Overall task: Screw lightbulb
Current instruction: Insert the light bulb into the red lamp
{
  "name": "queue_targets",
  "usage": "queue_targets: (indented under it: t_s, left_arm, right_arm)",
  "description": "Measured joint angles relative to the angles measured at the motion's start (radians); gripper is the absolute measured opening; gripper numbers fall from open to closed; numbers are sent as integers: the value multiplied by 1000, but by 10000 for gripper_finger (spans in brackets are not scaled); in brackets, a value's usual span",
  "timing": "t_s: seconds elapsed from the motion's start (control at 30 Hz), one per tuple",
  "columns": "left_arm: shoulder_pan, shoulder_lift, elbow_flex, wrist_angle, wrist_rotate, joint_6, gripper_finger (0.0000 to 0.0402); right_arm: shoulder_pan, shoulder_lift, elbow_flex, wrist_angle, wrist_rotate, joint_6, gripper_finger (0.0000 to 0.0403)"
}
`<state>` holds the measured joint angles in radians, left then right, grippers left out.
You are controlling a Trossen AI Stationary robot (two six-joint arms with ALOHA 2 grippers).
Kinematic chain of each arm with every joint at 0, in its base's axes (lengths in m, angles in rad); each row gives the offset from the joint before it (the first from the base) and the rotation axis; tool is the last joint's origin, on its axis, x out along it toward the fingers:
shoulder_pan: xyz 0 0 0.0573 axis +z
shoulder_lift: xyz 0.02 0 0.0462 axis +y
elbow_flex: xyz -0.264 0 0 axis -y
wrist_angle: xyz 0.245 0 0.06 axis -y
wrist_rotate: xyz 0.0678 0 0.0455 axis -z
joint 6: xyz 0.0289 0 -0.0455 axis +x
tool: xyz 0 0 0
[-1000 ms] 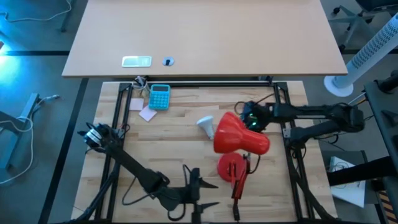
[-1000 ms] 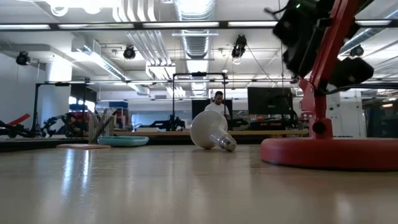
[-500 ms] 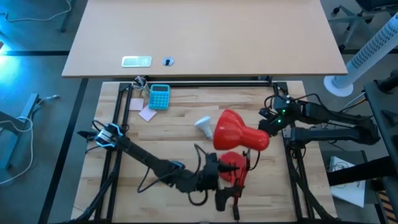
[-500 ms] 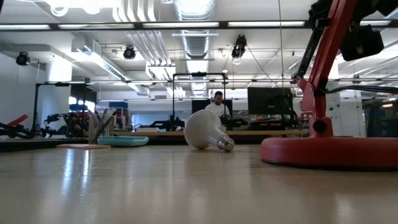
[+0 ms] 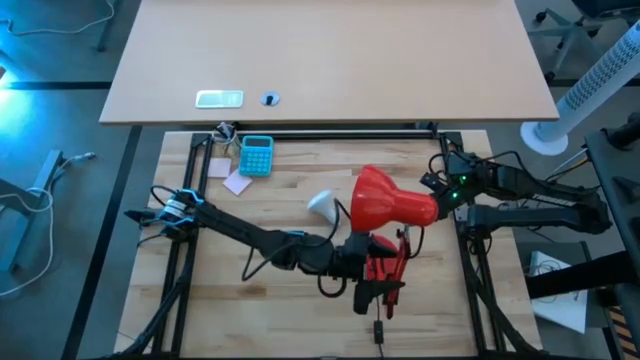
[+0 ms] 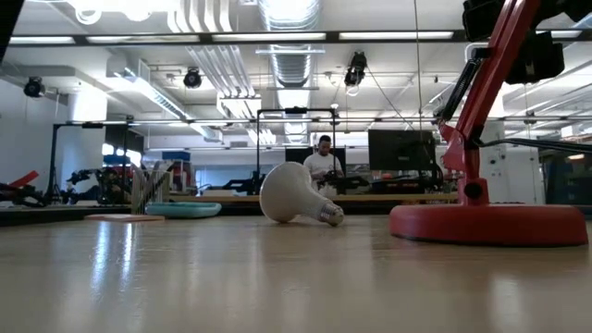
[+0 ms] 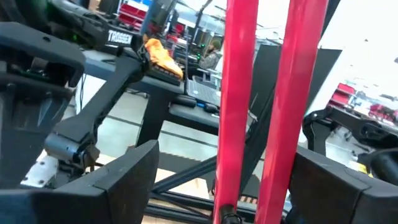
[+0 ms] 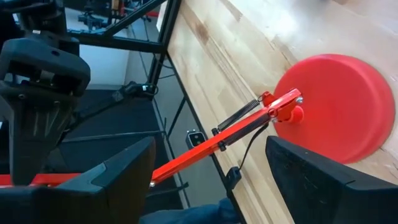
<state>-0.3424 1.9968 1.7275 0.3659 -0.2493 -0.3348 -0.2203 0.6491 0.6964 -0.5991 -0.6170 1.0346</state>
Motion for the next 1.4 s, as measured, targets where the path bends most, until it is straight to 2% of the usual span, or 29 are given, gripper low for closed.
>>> queue_targets:
  t_s: [0.23, 0.37, 0.57, 0.7, 1.0, 1.2, 1.3, 1.4]
  left_arm:
    - [19, -14, 0, 11, 29, 36, 290]
    - [19, -14, 0, 26, 30, 38, 236]
    - [18, -14, 5, 52, 33, 86, 123]
    - [16, -20, 54, -7, 18, 148, 106]
    - [-11, -25, 399, -640, -24, 182, 83]
    - [-89, -26, 618, -1026, -92, 106, 79]
    - [-137, -79, 600, -1140, -134, 29, 79]
    - [-182, -134, 585, -1284, -222, -70, 79]
  right_arm:
    - [0, -1, 10, 5, 48, 28, 300]
    - [0, -7, 42, 5, 82, 29, 300]
    - [0, -8, 99, 5, 124, 11, 300]
    - [0, -8, 152, -3, 151, -19, 300]
    - [0, -7, 374, -195, 307, -166, 300]
    - [0, -9, 484, -309, 358, -211, 300]
    - [0, -24, 510, -353, 374, -224, 300]
    - [0, -38, 512, -378, 382, -224, 300]
